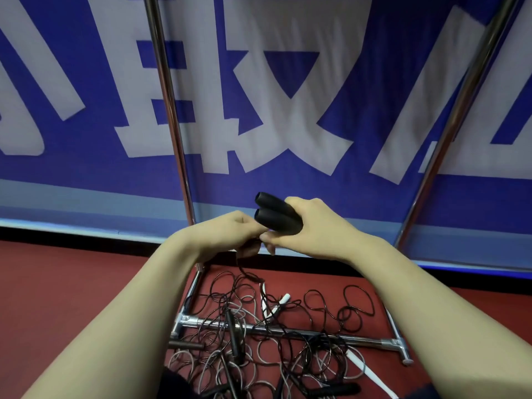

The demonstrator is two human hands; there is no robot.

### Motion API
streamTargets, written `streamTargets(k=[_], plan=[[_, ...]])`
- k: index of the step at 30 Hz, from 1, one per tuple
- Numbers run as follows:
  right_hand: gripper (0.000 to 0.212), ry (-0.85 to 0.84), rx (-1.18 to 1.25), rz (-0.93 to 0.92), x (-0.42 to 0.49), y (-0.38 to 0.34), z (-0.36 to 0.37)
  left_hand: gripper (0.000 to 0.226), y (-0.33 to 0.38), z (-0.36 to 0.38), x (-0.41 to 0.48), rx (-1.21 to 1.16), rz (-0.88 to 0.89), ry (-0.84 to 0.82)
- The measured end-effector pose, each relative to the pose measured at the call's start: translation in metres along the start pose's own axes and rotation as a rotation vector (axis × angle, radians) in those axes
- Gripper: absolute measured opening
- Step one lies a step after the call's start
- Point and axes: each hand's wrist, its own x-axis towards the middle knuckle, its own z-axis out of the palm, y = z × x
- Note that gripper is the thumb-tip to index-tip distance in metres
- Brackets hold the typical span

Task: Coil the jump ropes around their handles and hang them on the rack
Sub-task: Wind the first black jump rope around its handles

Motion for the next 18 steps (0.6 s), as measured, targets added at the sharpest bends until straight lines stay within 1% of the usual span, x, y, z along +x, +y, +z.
streamTargets(k=[2,4,6,9,12,13,14,15,17,18], plan=[[0.049,-0.004,-0.017,0.014,-0.002,0.001,-0.001,0.034,-0.002,0.000,0.000,0.012,0.026,-0.034],[0.052,-0.002,-0.028,0.026,-0.001,0.002,-0.003,0.026,-0.005,-0.001,-0.003,0.073,0.032,-0.142],[0.054,-0.049,-0.071,0.021,-0.001,0.003,-0.002,0.022,-0.007,-0.005,-0.006,0.122,0.030,-0.219],[0.047,-0.146,-0.120,0.021,-0.003,0.005,0.003,0.011,-0.006,-0.008,-0.005,0.210,0.014,-0.233],[0.051,-0.215,-0.089,0.067,-0.003,0.009,0.005,0.015,-0.008,-0.004,0.000,0.345,-0.021,-0.227],[0.050,-0.239,-0.072,0.085,-0.002,0.010,0.005,0.015,-0.007,-0.002,0.001,0.383,-0.021,-0.199],[0.049,-0.266,-0.060,0.099,-0.001,0.011,0.004,0.012,-0.005,0.001,0.003,0.433,-0.010,-0.133],[0.048,-0.290,-0.054,0.107,-0.001,0.011,0.003,0.015,-0.004,0.003,0.005,0.497,0.014,-0.036],[0.046,-0.307,-0.035,0.127,0.000,0.013,0.003,0.027,-0.004,0.007,0.007,0.621,0.067,0.171],[0.046,-0.299,-0.024,0.142,0.001,0.015,0.002,0.028,-0.004,0.009,0.008,0.672,0.096,0.249]])
